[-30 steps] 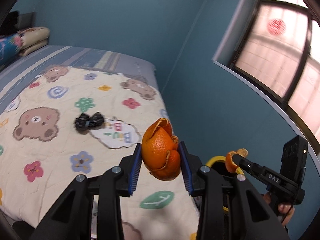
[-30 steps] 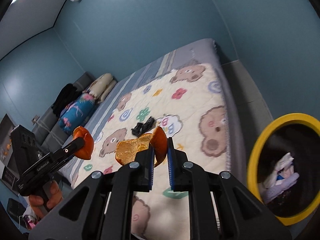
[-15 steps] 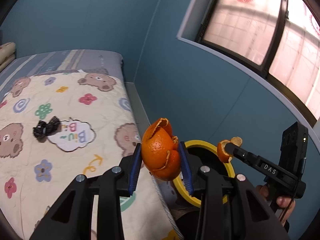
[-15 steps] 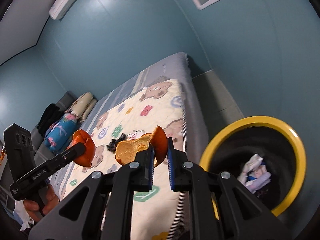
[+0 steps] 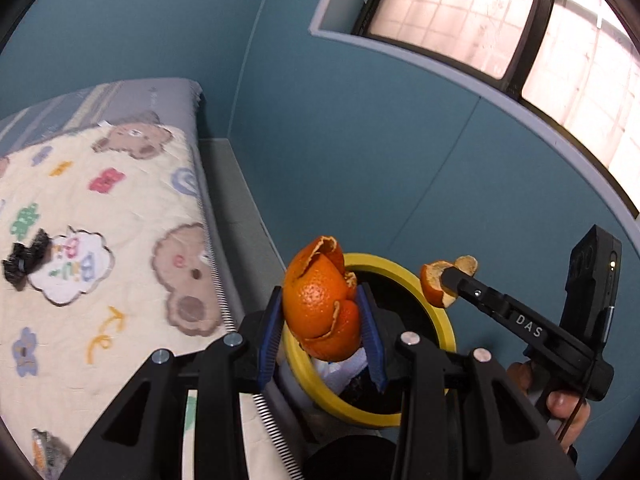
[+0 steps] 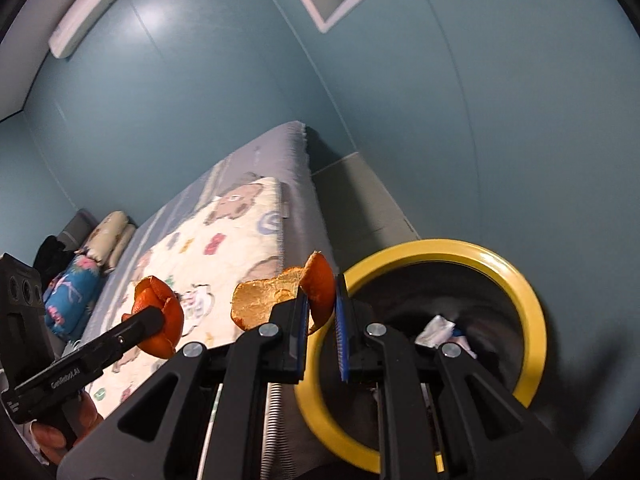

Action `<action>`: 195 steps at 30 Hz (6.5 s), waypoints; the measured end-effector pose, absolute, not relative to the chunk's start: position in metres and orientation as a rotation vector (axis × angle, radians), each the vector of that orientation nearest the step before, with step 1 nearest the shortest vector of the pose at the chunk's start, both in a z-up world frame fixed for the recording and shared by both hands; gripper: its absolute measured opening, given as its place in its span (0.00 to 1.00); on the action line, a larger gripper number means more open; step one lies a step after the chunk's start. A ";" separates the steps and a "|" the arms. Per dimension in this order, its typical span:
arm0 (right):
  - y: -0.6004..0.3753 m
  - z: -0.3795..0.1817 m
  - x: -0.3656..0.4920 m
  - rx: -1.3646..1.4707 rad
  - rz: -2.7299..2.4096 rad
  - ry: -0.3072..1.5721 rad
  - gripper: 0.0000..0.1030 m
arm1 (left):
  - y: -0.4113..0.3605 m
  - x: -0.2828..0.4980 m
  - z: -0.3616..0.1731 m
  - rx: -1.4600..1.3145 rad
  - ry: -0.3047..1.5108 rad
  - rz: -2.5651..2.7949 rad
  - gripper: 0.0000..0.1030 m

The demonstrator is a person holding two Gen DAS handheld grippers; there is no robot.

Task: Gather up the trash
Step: 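Lift and carry both orange peels over the yellow-rimmed bin with both tools, then open both tools over the bin to drop the orange peels, then move both tools back over the bed toward the black bags and wrapper, then grasp the black plastic bags with the left tool while the right tool grasps the snack wrapper, then lift and carry the black bags and wrapper over the bin with both tools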

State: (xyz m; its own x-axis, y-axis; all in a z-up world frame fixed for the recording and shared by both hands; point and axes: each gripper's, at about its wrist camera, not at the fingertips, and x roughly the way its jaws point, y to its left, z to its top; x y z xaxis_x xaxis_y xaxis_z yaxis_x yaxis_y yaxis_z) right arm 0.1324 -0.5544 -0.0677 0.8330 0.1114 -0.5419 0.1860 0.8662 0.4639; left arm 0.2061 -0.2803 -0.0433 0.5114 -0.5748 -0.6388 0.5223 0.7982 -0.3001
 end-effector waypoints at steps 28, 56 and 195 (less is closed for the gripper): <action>-0.599 -0.152 0.158 0.568 -0.194 0.722 0.14 | -0.357 0.251 -0.138 -0.083 1.047 -0.741 0.38; -0.499 -0.118 0.160 0.491 0.050 0.705 0.62 | -0.202 0.263 -0.091 -0.189 0.872 -0.466 0.84; -0.497 -0.031 0.128 0.374 0.084 0.502 0.15 | -0.222 0.163 -0.016 0.149 0.635 -0.642 0.22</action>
State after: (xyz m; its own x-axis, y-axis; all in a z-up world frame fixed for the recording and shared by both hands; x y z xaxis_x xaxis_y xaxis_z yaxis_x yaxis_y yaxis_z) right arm 0.1284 -0.4973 -0.0307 0.8745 0.1698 -0.4542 0.0121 0.9288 0.3704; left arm 0.1631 -0.2215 -0.0155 0.6200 -0.5123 -0.5943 0.6003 0.7974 -0.0611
